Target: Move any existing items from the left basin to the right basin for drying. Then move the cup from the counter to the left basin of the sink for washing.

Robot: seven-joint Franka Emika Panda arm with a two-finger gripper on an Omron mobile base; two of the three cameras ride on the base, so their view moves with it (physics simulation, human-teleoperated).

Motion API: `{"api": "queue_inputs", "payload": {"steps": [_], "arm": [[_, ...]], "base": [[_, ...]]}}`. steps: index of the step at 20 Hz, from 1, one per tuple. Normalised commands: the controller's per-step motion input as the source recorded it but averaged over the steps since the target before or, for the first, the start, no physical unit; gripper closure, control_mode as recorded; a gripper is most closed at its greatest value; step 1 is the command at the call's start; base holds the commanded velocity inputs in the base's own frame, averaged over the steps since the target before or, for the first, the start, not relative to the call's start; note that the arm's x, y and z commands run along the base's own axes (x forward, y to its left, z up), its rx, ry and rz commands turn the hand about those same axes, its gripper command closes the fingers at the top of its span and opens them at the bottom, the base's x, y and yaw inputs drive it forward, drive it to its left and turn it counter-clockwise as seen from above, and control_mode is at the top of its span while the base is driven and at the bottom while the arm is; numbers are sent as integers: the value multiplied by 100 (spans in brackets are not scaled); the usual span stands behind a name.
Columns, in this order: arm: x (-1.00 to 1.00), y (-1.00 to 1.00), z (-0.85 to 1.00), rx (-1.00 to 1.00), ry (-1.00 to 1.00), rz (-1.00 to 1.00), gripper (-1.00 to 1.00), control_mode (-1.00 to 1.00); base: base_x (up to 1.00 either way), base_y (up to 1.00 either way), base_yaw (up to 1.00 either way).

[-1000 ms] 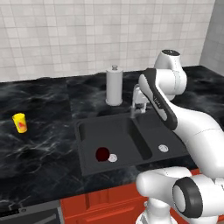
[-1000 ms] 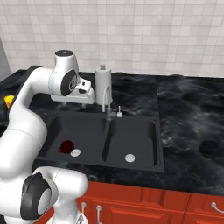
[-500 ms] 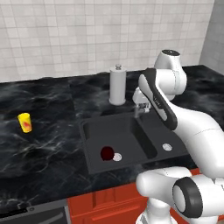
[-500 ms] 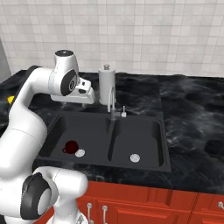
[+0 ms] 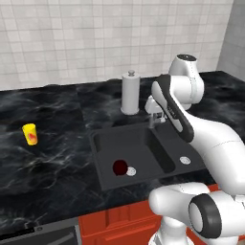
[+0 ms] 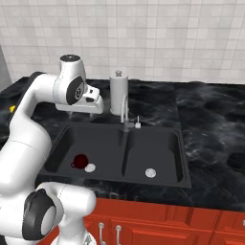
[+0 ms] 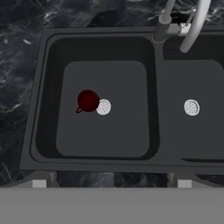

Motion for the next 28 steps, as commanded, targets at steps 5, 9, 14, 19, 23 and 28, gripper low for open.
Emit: {"api": "queue_inputs", "payload": {"steps": [5,9,14,19,23,28], "arm": [[0,0,0,0,0,0,-100,100],[0,0,0,0,0,0,-100,100],[0,0,0,0,0,0,-100,100],[0,0,0,0,0,0,-100,100],[0,0,0,0,0,0,-100,100],[0,0,0,0,0,0,-100,100]], "base": [[61,60,0],[70,54,0],[76,53,0],[60,46,0],[-15,46,1],[-50,50,3]]}}
